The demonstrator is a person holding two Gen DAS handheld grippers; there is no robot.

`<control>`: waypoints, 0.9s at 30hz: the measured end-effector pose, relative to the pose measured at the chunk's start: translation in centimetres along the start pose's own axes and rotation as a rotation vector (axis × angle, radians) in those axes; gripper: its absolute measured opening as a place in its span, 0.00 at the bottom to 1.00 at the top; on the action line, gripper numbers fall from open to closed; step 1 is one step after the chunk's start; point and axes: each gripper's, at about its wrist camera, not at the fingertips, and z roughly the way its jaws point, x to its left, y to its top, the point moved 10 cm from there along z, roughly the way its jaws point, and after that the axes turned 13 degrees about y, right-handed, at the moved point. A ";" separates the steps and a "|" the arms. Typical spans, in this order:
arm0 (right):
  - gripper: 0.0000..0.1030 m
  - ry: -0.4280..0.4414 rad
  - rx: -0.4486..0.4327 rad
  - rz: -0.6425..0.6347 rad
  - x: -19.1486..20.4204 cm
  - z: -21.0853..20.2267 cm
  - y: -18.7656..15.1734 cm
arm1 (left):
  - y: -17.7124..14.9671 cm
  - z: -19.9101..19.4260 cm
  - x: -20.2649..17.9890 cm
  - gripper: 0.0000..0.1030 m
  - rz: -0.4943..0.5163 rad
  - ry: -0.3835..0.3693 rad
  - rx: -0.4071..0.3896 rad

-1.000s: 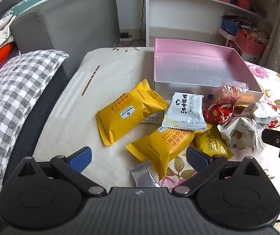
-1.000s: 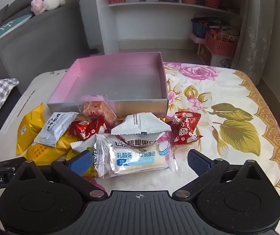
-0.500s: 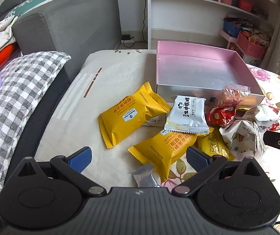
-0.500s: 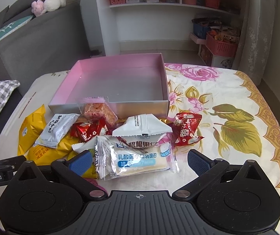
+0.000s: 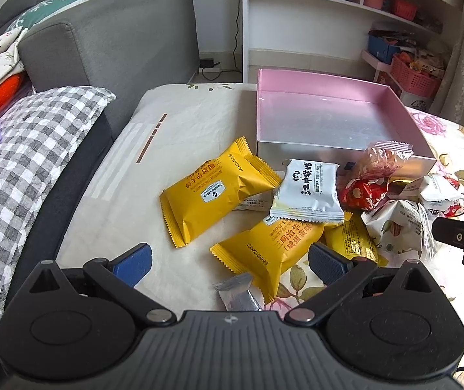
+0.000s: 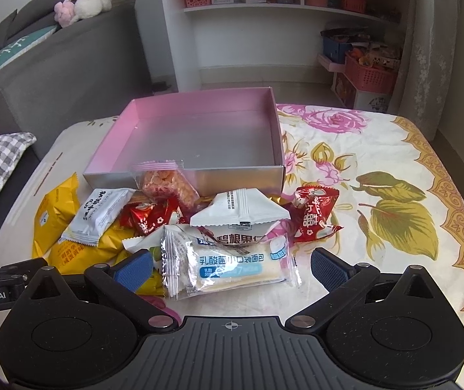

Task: Organize snacks

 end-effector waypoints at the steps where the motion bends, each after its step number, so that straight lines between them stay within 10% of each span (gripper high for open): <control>1: 1.00 0.000 0.000 0.000 0.0 0.0 0.0 | 0.0 0.0 0.0 1.00 -0.001 -0.001 0.000; 27: 1.00 0.047 0.026 -0.034 0.6 0.7 -0.1 | 0.4 0.1 0.1 1.00 -0.012 -0.057 -0.027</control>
